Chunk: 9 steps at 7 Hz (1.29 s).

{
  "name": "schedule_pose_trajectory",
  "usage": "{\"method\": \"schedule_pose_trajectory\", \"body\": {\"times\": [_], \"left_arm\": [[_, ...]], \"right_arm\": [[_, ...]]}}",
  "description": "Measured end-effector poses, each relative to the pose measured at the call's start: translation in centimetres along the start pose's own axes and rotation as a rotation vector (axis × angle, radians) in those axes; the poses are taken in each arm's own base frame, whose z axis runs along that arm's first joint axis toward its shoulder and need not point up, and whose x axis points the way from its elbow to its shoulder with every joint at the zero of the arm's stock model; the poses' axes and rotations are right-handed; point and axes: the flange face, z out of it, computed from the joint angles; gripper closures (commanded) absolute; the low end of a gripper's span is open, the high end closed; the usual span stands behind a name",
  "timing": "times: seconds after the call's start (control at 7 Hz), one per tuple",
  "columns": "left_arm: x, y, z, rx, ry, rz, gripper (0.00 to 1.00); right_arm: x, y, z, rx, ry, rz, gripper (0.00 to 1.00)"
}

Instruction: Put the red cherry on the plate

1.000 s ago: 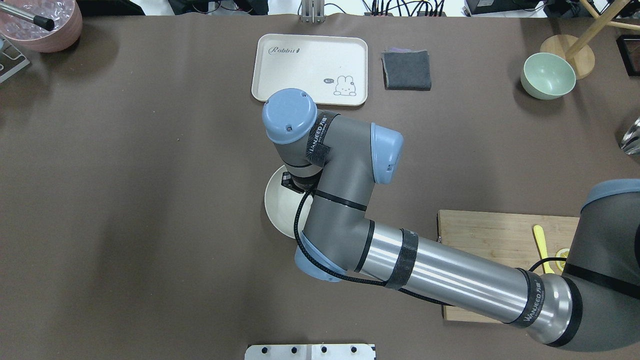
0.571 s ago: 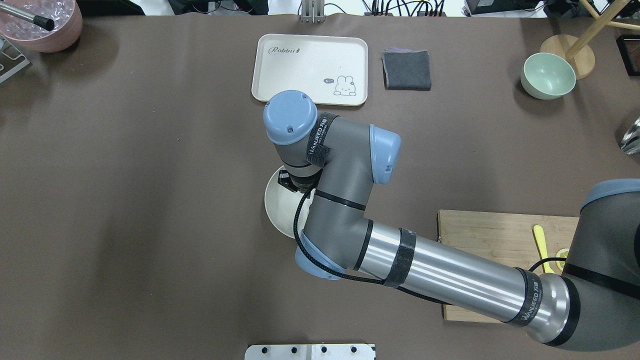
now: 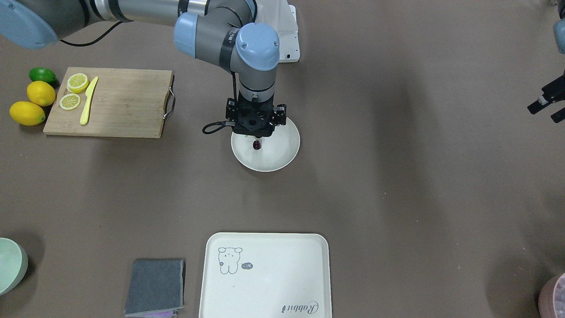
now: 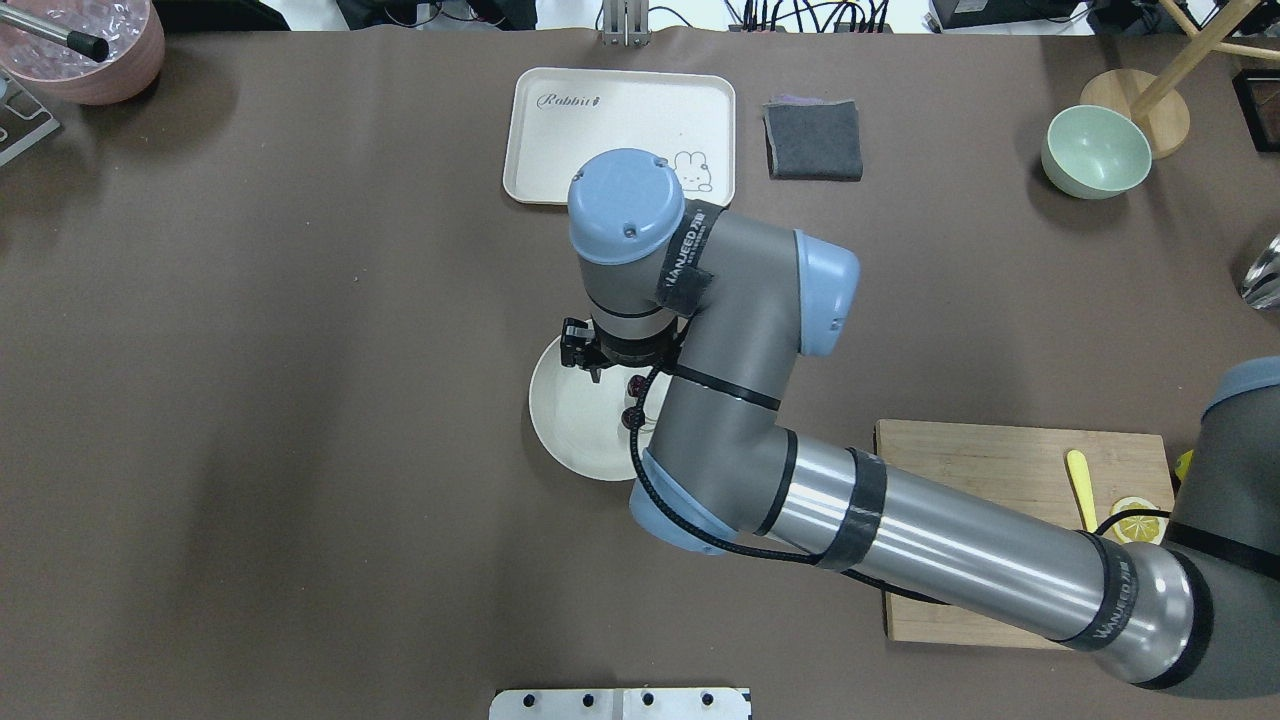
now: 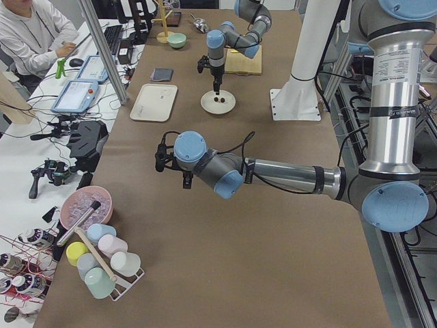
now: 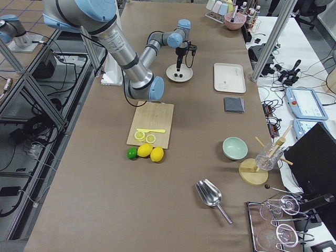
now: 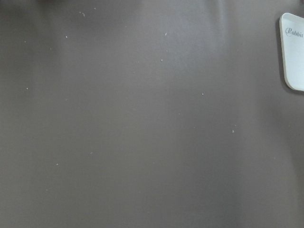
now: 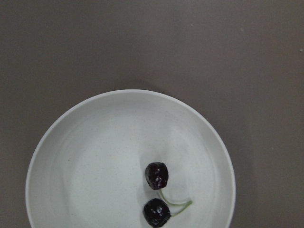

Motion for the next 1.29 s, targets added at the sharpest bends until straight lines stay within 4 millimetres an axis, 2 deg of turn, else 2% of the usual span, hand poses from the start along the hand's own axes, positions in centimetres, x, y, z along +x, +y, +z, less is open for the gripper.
{"method": "schedule_pose_trajectory", "body": {"times": [0.29, 0.71, 0.86, 1.0, 1.29], "left_arm": [[0.0, 0.0, 0.2, -0.003, 0.0, -0.001, 0.02], [0.4, -0.1, 1.7, -0.034, 0.0, 0.006, 0.02], [0.6, 0.1, 2.6, -0.052, 0.001, 0.012, 0.02], [0.7, 0.2, 3.7, -0.069, -0.005, 0.018, 0.02], [-0.3, 0.6, 5.4, -0.094, -0.027, 0.007, 0.02]], "right_arm": [[8.0, 0.0, -2.5, -0.005, -0.007, -0.037, 0.0], [21.5, -4.8, -8.3, -0.028, -0.028, -0.068, 0.0], [26.1, -5.5, -9.9, -0.017, -0.021, -0.081, 0.0], [29.4, -6.0, -11.1, -0.007, -0.012, -0.092, 0.0], [34.6, -8.0, -12.3, -0.004, -0.001, -0.125, 0.0]]}}
